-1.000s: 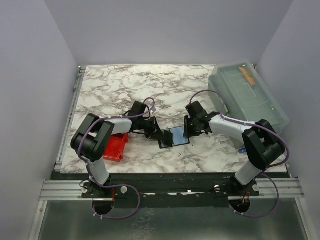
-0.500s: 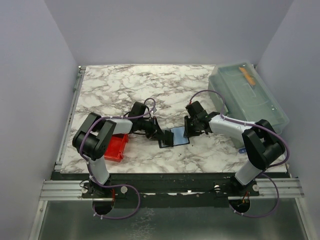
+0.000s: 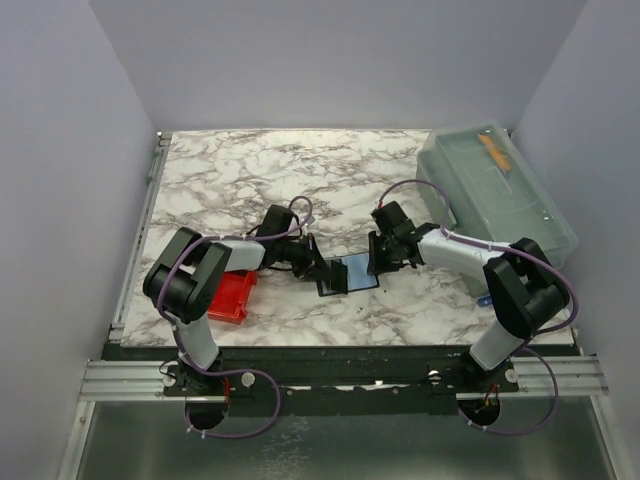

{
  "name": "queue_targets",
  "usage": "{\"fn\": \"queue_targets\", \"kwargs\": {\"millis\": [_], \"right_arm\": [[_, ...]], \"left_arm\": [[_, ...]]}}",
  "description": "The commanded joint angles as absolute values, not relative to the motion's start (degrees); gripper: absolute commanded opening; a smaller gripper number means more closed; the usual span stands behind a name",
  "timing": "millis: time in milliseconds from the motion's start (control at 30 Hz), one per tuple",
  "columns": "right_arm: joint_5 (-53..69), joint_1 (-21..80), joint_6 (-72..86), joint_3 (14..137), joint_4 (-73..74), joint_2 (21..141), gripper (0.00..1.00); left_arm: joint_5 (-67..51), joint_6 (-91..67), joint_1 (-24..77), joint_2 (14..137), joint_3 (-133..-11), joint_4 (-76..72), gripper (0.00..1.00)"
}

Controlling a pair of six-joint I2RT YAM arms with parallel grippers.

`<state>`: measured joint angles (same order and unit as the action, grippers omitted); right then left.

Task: Put the credit cards into the card holder
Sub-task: Insert the credit card into the card holder.

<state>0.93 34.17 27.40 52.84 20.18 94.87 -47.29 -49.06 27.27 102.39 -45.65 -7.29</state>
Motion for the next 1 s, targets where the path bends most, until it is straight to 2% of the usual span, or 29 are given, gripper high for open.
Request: {"fn": "queue_targets", "kwargs": {"millis": [0, 800, 967], "right_arm": [[1.58, 34.45, 26.63, 52.73, 19.10, 98.04, 0.27], [2.46, 34.45, 26.19, 52.93, 19.42, 99.12, 0.26], [2.92, 34.45, 26.19, 52.68, 19.08, 99.40, 0.26]], "left_arm": [[-46.46, -48.69, 28.13, 99.26, -43.82, -9.05, 0.00], [-44.78, -47.31, 28.13, 101.96, -42.57, -9.07, 0.00], [-43.08, -48.20, 28.13, 103.12, -41.84, -13.74, 0.00]]}}
